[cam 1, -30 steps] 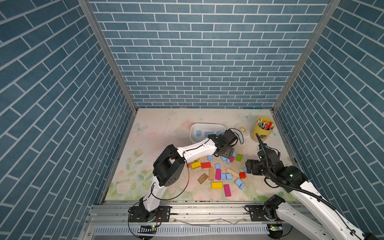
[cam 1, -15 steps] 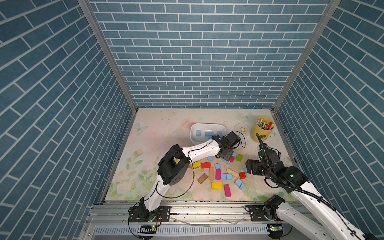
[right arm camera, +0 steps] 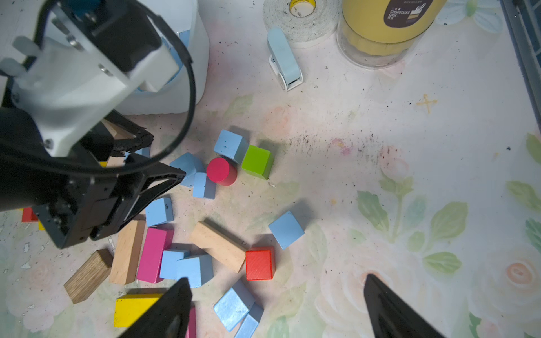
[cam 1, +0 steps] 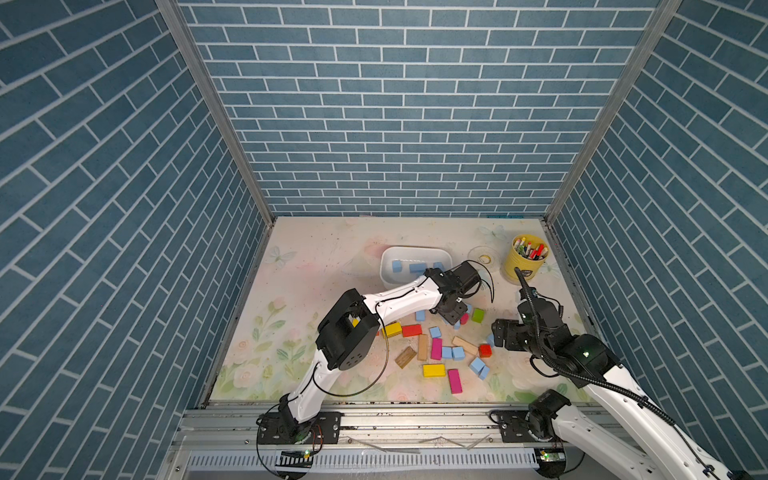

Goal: Pick out the blue building blocks
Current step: Pick up the building block from the center of the board.

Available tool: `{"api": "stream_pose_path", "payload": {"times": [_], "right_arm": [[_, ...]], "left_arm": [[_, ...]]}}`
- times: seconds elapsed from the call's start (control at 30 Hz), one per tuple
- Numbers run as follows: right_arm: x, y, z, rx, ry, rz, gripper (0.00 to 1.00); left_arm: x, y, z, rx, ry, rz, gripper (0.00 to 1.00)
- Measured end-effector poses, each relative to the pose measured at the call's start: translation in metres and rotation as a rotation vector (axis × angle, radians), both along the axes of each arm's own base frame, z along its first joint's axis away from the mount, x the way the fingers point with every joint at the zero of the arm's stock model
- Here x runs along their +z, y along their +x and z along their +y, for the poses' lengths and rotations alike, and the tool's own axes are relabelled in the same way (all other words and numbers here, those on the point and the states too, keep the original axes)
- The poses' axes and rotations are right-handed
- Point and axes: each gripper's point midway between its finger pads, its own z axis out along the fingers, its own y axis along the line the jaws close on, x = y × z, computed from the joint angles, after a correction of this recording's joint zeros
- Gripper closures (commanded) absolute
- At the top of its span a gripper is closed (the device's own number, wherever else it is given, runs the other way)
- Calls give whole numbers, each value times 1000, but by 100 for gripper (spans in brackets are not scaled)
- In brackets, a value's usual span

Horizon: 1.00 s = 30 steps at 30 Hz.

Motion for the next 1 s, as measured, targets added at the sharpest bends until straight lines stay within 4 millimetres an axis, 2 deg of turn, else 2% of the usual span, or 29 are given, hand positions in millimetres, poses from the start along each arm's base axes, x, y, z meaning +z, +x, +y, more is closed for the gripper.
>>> {"api": "stream_pose_path", "payload": {"times": [0.37, 0.7, 1.0], "right_arm": [[1, -1, 0, -5, 8, 0, 8], [1, -1, 0, -5, 8, 0, 8], [0, -1, 0, -5, 8, 0, 8]], "left_arm": [[-10, 0, -8, -134, 21, 53, 42], [-14, 9, -5, -180, 39, 90, 48], [-32, 6, 3, -199, 79, 138, 50]]}}
